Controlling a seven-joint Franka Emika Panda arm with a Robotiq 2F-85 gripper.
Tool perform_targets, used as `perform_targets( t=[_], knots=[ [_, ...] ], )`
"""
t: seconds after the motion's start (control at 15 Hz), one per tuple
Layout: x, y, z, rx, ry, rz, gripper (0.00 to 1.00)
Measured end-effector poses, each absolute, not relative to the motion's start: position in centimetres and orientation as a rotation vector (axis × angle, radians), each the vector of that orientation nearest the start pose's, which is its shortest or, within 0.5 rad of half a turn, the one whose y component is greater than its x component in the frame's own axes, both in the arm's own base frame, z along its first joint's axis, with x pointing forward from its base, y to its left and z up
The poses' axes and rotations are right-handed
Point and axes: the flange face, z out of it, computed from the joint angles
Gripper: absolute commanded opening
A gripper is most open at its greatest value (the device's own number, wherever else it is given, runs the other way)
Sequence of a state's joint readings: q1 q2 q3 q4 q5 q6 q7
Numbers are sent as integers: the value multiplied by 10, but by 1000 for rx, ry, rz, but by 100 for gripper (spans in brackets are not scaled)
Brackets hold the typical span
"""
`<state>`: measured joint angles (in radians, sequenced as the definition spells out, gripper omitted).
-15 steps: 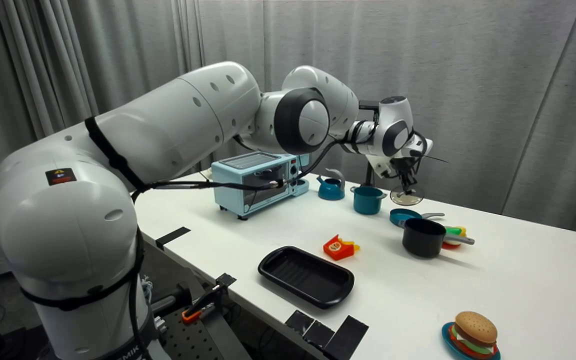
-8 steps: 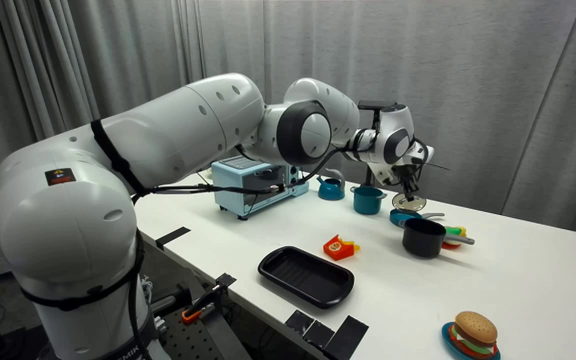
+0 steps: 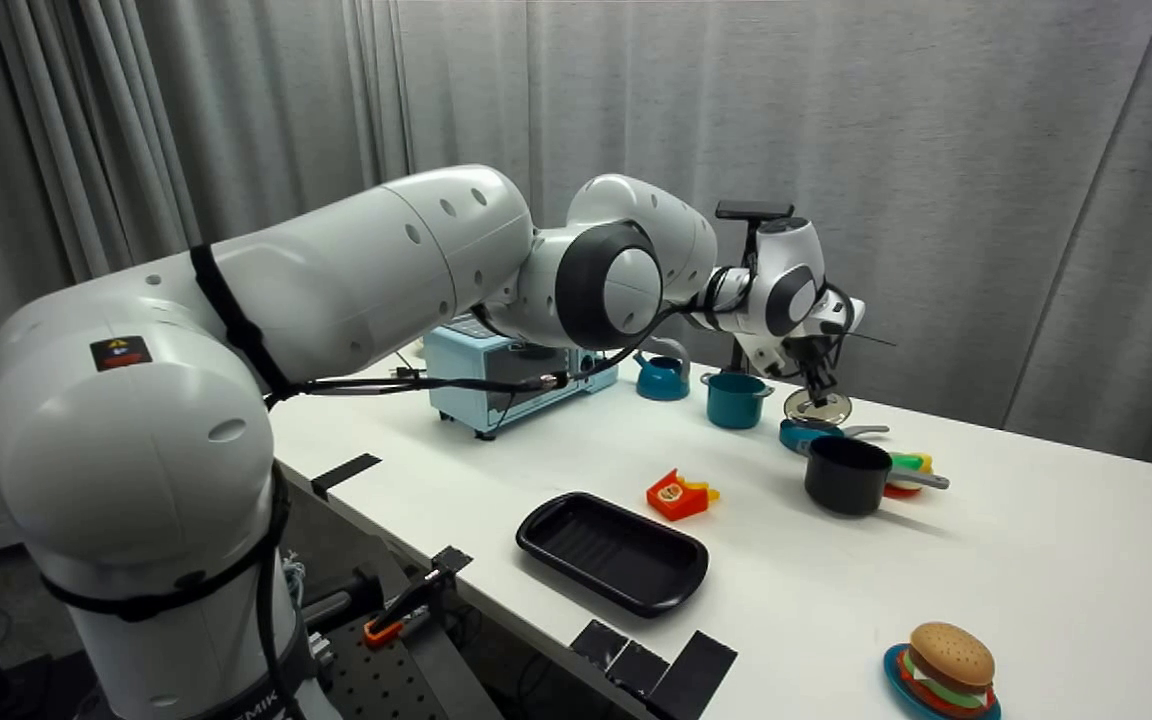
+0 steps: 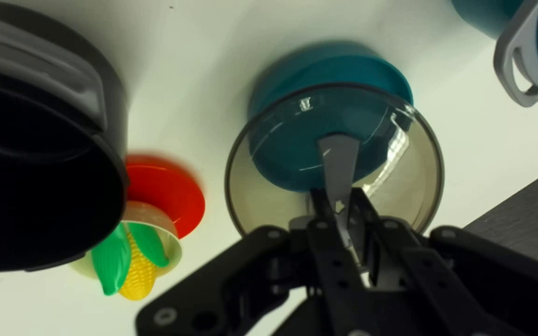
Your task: Move the lid from the black pot to the pan
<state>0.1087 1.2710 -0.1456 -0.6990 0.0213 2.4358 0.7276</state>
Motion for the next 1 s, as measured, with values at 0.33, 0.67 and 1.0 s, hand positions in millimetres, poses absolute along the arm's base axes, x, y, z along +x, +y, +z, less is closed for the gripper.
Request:
perform_targets(
  t=[0.33, 0.67, 1.0],
  knots=[
    [835, 54, 209, -2858, 930, -669, 4],
    [833, 57, 202, -2881, 940, -621, 4],
    [834, 53, 199, -2886, 987, -656, 4]
  ],
)
